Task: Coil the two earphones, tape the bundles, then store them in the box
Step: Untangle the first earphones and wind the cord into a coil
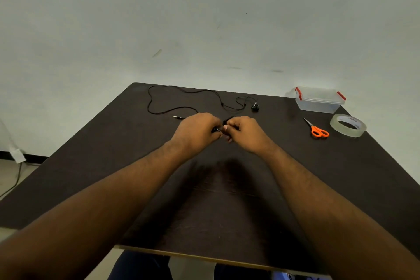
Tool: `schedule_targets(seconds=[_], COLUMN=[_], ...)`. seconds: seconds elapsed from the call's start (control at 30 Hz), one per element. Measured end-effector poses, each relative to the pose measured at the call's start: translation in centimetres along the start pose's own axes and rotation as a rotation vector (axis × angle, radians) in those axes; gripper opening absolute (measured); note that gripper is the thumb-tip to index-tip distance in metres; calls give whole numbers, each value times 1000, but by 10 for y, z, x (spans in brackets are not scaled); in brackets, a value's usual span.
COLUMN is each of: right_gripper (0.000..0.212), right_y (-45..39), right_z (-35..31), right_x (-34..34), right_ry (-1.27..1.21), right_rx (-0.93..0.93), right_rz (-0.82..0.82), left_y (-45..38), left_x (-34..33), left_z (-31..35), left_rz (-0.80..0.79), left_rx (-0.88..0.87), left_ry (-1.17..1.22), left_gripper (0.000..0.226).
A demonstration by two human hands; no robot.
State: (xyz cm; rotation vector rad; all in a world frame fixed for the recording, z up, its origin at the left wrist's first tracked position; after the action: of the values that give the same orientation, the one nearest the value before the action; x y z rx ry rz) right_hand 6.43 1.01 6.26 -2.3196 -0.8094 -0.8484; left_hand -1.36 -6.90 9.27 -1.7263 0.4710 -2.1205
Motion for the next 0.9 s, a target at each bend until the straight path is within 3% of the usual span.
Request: schedule_targets(seconds=[0.17,0.33,0.43,0.57,0.73,0.9], right_gripper=[28,27,24,19,16,17], right_y=[17,35,37,40,40,43], right_z=[13,15,15,18,23,27], right_x=[-31,-38,-41,-44,-44,-44], right_ry=[-333,-484,-480,-595,-675,-631], right_rx=[-278,-373,-373,-404,-408,-430], right_rz=[-448,-682,-710,-712,-661,-686], left_y=[7,16,23,27,25,29], left_x=[-9,-25,-34,-38,-29,-32], left_z=[7,6,4,-2,-2,1], left_rz=[-49,-261,-343,-338,-233,-225], left_rx=[-217,-241,-162,-77,-88,-124], left_ry=[-97,161,342,507,533,518], left_gripper=[29,36,28,18,14,27])
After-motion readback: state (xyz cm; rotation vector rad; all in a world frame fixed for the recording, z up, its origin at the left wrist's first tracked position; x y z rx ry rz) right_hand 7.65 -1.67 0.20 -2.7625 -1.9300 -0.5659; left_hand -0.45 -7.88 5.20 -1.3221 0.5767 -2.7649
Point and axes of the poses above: each hand's wrist, its own y-axis away from the middle knuckle, its own x-axis out of the back of the hand, z = x × y, the point moved 9 cm from there along -y, towards the middle knuckle, and after that the axes turned 4 degrees about z, right-handed, at the moved point
